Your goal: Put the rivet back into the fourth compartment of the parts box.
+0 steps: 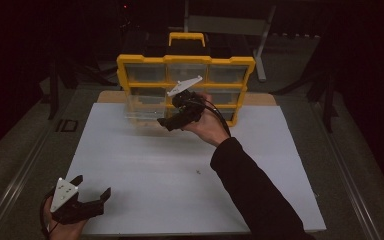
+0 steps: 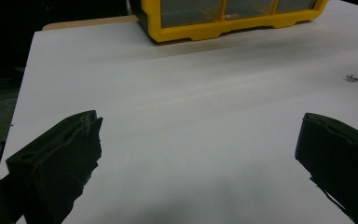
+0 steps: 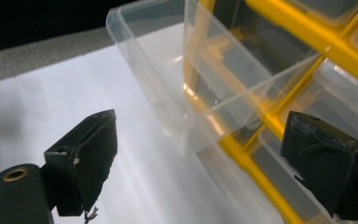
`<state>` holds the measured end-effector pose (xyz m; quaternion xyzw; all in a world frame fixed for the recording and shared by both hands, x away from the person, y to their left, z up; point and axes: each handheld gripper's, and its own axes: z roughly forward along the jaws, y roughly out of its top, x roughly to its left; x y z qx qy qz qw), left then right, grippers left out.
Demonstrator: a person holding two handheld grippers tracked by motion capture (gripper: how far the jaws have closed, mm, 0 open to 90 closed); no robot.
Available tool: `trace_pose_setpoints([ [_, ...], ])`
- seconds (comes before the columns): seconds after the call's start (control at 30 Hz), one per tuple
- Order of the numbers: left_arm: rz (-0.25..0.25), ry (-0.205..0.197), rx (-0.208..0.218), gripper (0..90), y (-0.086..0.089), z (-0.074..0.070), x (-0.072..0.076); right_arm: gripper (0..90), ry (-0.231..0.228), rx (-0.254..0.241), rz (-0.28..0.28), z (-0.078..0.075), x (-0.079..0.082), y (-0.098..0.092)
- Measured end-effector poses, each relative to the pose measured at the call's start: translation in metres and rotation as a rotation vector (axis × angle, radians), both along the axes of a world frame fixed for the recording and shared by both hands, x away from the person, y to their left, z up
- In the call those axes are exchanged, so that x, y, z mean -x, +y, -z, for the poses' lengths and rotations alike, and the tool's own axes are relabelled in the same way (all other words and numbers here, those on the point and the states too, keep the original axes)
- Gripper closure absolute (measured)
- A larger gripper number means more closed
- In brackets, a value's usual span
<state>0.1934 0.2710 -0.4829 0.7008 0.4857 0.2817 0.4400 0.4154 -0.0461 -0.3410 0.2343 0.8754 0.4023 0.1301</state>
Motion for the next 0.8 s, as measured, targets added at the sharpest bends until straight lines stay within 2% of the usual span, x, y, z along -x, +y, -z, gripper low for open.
trace_pose_setpoints([
  [0.27,-0.002,-0.002,0.001,0.8,0.000,0.000,0.000,10.7,0.017,0.103,-0.035,0.011,0.008,-0.002],
  [0.6,-0.003,-0.003,0.004,0.8,0.000,0.000,0.000,10.8,0.061,0.239,-0.072,0.030,0.015,-0.008],
  [0.8,-0.005,-0.004,0.005,0.8,0.000,0.000,0.000,11.8,0.079,0.289,-0.097,0.039,0.019,-0.014],
])
